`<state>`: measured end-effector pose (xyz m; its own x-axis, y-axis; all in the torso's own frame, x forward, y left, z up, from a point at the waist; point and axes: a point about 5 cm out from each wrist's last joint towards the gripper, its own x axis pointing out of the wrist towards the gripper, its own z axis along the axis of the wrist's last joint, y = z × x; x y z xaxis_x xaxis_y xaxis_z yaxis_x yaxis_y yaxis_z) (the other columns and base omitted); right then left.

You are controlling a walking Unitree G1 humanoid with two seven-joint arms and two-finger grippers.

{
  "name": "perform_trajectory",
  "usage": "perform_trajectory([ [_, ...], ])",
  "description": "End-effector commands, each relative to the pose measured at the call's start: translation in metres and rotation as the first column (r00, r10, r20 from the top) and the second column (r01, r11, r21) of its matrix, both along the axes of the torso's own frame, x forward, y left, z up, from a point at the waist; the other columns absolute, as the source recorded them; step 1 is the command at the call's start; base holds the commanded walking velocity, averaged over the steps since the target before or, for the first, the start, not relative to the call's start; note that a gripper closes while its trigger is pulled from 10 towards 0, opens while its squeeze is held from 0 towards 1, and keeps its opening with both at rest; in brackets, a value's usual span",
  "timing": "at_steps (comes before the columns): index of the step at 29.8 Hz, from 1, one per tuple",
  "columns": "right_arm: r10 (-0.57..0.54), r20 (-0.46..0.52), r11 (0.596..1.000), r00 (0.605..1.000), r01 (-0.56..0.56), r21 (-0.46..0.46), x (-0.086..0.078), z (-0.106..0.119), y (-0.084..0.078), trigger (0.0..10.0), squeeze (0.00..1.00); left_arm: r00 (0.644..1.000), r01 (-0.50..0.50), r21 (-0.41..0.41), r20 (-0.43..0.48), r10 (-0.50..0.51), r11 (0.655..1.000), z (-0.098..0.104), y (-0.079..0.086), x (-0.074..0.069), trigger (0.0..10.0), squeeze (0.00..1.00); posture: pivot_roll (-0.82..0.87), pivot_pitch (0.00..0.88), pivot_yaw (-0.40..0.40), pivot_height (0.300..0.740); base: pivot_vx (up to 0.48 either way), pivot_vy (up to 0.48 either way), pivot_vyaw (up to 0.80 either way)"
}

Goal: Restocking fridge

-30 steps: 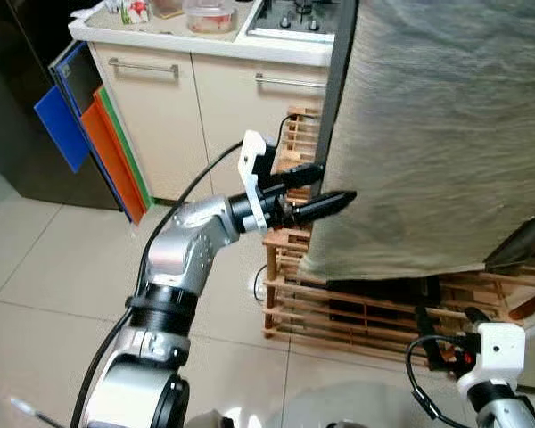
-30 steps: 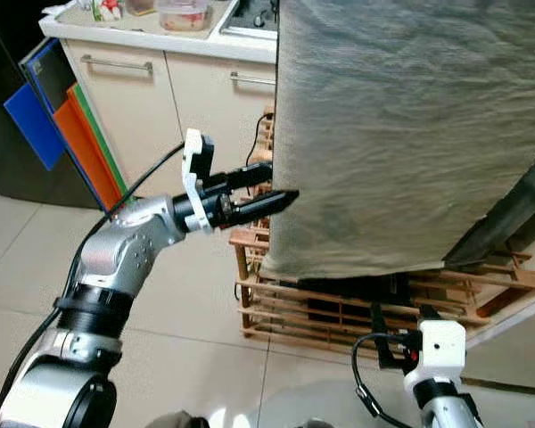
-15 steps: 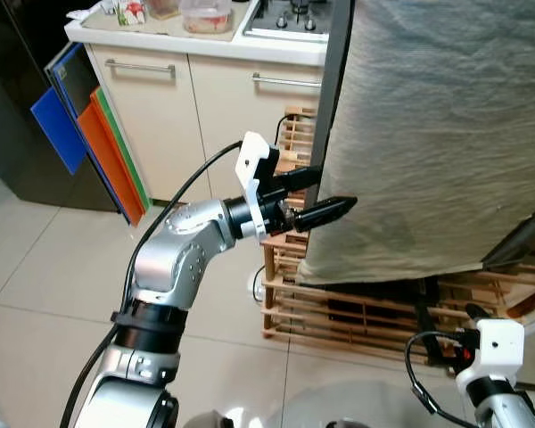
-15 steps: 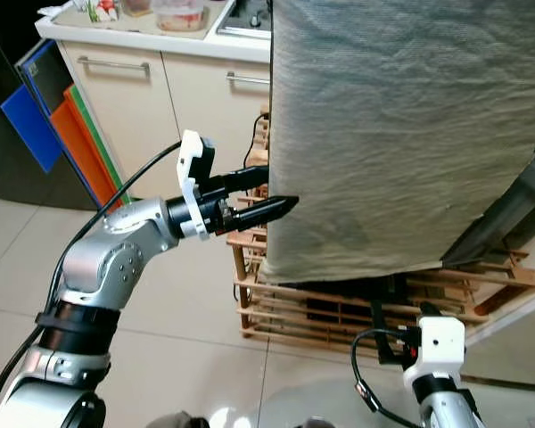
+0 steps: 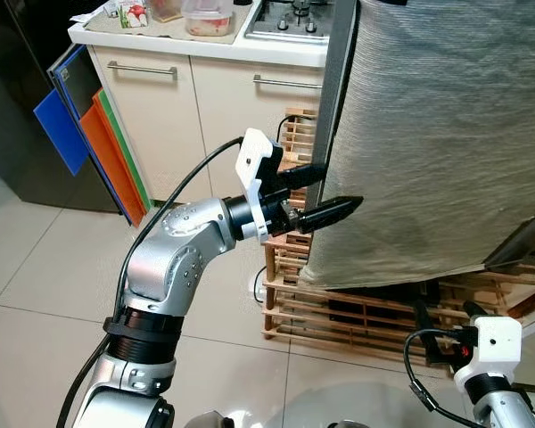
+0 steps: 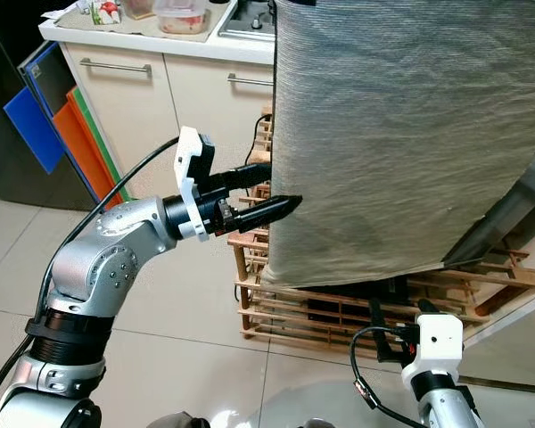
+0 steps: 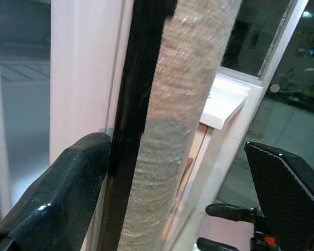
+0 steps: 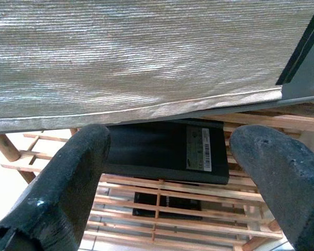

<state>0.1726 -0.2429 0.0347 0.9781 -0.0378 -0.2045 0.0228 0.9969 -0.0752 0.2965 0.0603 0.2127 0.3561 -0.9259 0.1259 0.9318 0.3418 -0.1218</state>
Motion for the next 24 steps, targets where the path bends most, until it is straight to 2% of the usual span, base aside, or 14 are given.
perform_trajectory([
  [1,0.015,-0.008,1.000,1.000,-0.015,-0.007,0.001,-0.001,-0.001,10.0,0.00,0.999,0.000,0.045,0.043,-0.002,0.999,0.004,-0.001,-0.004,10.0,0.00,-0.09,0.028,0.038,0.740,0.000,0.000,0.00],
  [7,0.019,-0.009,1.000,1.000,-0.019,-0.007,0.002,-0.001,0.000,10.0,0.00,1.000,-0.013,0.109,0.016,0.011,0.994,-0.008,0.006,-0.006,10.0,0.00,-0.09,0.030,0.039,0.740,0.000,0.000,0.00],
  [10,0.019,-0.009,1.000,1.000,-0.019,-0.006,0.002,-0.001,0.000,10.0,0.00,0.999,-0.052,0.153,0.017,0.050,0.987,-0.016,0.010,-0.003,10.0,0.00,-0.09,0.031,0.039,0.740,0.000,0.000,0.00],
  [14,0.022,-0.007,1.000,1.000,-0.022,-0.003,0.003,-0.001,0.000,10.0,0.00,0.984,-0.177,0.201,0.026,0.176,0.963,-0.030,0.022,0.011,10.0,0.00,-0.09,0.035,0.038,0.740,0.000,0.000,0.00],
  [17,0.022,-0.004,1.000,1.000,-0.022,-0.004,0.002,-0.001,-0.001,10.0,0.00,0.971,-0.237,0.193,0.030,0.235,0.952,-0.032,0.027,0.015,10.0,0.00,-0.09,0.039,0.037,0.740,0.000,0.000,0.00],
  [19,0.022,-0.004,1.000,1.000,-0.022,-0.005,0.002,-0.001,-0.001,10.0,0.00,0.970,-0.241,0.187,0.027,0.240,0.952,-0.032,0.027,0.014,10.0,0.00,-0.09,0.039,0.037,0.740,0.000,0.000,0.00],
  [24,0.015,0.004,1.000,1.000,-0.015,-0.018,-0.001,0.000,-0.003,10.0,0.00,0.941,-0.338,0.106,0.007,0.339,0.935,-0.037,0.030,0.005,10.0,0.00,-0.09,0.049,0.034,0.740,0.000,0.000,0.00],
])
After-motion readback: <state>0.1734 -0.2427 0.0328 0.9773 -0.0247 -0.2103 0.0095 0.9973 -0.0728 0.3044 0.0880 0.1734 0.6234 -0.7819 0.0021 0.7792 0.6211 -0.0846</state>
